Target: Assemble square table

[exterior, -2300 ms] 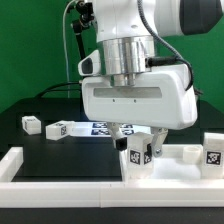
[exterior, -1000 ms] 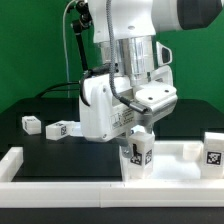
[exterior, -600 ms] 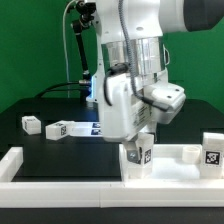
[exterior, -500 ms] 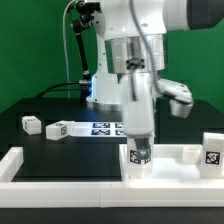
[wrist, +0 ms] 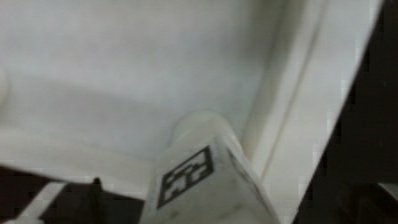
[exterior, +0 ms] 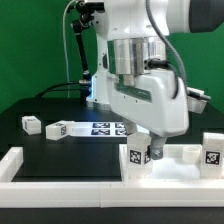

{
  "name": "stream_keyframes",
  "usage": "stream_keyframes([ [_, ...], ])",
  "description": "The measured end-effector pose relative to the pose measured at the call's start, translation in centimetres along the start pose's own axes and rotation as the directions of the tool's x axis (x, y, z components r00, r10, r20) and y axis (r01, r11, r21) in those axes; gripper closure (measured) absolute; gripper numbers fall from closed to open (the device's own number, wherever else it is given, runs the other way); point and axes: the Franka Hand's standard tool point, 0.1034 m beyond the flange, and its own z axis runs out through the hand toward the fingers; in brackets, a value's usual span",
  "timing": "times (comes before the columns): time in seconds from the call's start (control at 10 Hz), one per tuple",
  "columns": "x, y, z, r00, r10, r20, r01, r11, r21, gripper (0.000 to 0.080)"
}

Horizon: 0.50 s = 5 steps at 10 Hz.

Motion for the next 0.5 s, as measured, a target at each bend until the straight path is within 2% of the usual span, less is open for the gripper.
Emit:
stream_keyframes([
  [0.1,0.11,-0.02,0.06,0.988,-0.151,-0.016,0.151,0.988,-0.012,0.0151],
  [0.3,0.12,-0.15,0.21,0.988,-0.153,-0.025,0.153,0.988,-0.01,0.0151],
  [0.5,0.11,-0.14,0.24,0.99,-0.138,-0.024,0.138,0.99,-0.009,0.0414],
])
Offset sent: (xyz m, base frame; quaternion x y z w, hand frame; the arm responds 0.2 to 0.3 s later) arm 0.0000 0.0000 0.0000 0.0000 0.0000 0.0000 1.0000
